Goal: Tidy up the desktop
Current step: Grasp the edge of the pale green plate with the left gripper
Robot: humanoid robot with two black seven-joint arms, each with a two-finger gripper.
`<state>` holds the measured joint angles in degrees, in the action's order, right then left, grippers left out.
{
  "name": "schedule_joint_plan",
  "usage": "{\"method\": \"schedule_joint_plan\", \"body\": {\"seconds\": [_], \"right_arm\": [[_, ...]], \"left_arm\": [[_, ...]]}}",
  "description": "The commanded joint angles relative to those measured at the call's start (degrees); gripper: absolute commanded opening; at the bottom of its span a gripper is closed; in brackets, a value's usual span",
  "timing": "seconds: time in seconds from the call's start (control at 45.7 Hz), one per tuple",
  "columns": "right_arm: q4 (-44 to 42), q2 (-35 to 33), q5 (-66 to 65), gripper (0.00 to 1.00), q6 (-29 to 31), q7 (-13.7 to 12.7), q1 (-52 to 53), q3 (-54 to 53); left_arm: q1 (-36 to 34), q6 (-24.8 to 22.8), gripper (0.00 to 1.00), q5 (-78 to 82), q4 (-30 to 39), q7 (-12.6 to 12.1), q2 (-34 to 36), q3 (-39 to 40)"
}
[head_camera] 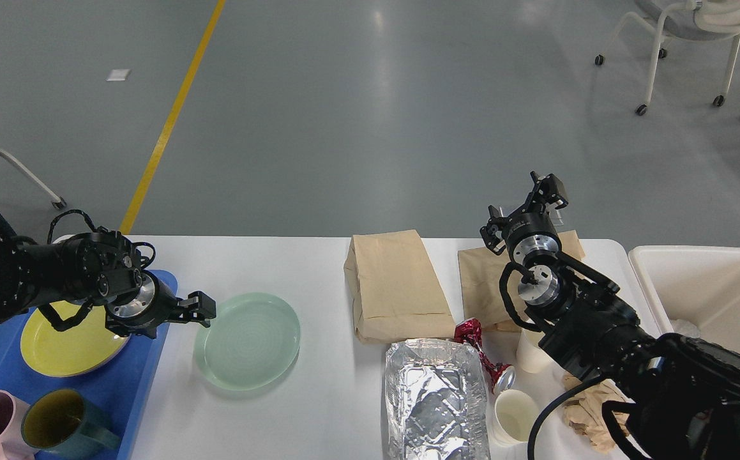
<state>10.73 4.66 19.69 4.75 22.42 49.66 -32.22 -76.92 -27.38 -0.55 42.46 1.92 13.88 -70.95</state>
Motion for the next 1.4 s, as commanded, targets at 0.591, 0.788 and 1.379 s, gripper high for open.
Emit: {"method": "schedule_joint_plan", "body": {"seconds": [0.591,0.788,1.379], "right_arm": [[0.0,0.0,0.0,1.0,0.0,0.0,0.0,0.0],[0.0,0.0,0.0,1.0,0.0,0.0,0.0,0.1],[0.0,0.0,0.0,1.0,0.0,0.0,0.0,0.1]], "left_arm": [[7.5,8.6,0.94,0.0,-1.9,-0.9,-2.2,5.5],[8.3,10.3,0.89,0.0,-1.9,-3.4,-2.1,6.6],[8.4,3.7,0.21,0.0,-1.9,-6.2,-1.4,7.1]]}}
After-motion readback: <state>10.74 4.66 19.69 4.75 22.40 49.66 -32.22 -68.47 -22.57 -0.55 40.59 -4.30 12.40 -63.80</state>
